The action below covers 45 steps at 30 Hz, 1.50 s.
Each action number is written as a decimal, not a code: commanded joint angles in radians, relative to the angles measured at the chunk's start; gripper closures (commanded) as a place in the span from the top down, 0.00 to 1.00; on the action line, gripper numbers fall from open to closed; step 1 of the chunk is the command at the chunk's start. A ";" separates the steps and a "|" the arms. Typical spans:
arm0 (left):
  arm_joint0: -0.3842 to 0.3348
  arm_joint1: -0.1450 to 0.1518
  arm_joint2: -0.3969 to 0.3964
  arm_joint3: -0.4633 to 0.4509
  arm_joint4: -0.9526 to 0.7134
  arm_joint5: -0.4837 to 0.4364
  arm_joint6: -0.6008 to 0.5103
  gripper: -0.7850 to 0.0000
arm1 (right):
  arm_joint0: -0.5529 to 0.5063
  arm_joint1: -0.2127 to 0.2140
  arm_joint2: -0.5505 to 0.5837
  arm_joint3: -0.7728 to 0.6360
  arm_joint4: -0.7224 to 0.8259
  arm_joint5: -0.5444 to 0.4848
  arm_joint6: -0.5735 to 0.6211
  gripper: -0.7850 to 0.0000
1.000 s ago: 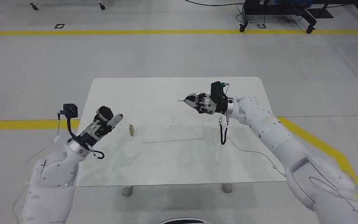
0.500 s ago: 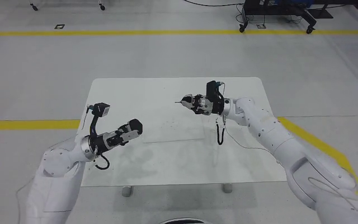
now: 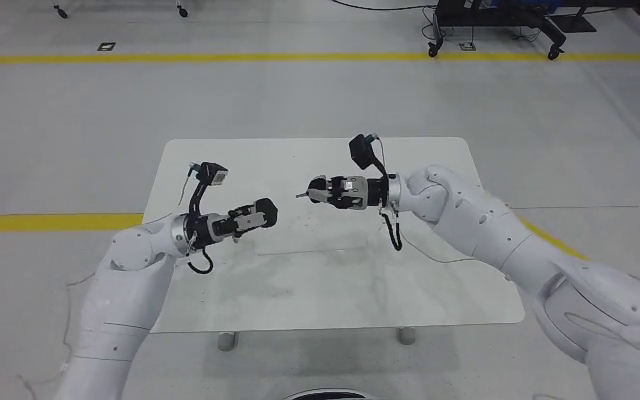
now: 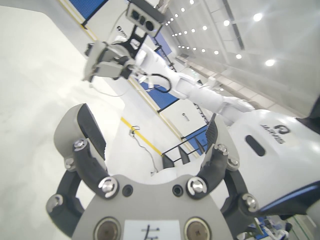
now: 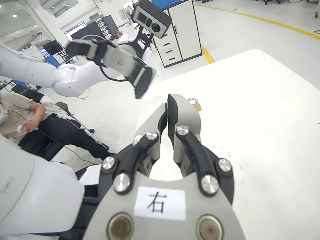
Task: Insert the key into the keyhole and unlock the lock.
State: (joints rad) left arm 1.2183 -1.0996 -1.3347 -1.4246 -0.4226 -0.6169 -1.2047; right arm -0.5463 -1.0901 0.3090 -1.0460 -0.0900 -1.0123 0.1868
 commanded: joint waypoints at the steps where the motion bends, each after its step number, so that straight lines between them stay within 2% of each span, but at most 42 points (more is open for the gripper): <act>1: -0.011 -0.002 0.028 0.022 0.063 -0.045 0.047 1.00 | 0.006 0.011 0.002 -0.012 0.100 0.000 0.101 0.00; 8: -0.030 0.000 0.058 0.064 0.144 -0.146 0.148 0.96 | 0.005 0.017 0.035 -0.020 0.308 0.000 0.369 0.00; 12: -0.037 -0.003 0.079 0.067 0.169 -0.173 0.187 0.75 | -0.003 0.006 0.066 -0.008 0.425 0.000 0.523 0.00; 15: -0.047 -0.007 0.106 0.066 0.181 -0.174 0.202 0.70 | -0.009 -0.007 0.096 0.020 0.507 0.000 0.621 0.00; 24: -0.095 -0.019 0.164 0.081 0.231 -0.161 0.274 0.76 | 0.005 -0.051 0.073 0.093 0.548 0.000 0.621 0.00; 28: -0.106 -0.023 0.179 0.087 0.252 -0.157 0.313 0.64 | 0.009 -0.057 0.063 0.100 0.554 0.000 0.621 0.00; 30: -0.109 -0.024 0.185 0.089 0.256 -0.156 0.324 0.49 | 0.009 -0.057 0.063 0.100 0.554 0.000 0.621 0.00; 45: -0.135 -0.030 0.228 0.119 0.289 -0.153 0.365 0.46 | 0.009 -0.057 0.063 0.100 0.554 0.000 0.621 0.00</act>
State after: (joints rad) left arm 1.0843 -1.1295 -1.1086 -1.3058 -0.1366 -0.7684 -0.8404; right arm -0.5370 -1.1469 0.3724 -0.9456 0.4639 -1.0123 0.8079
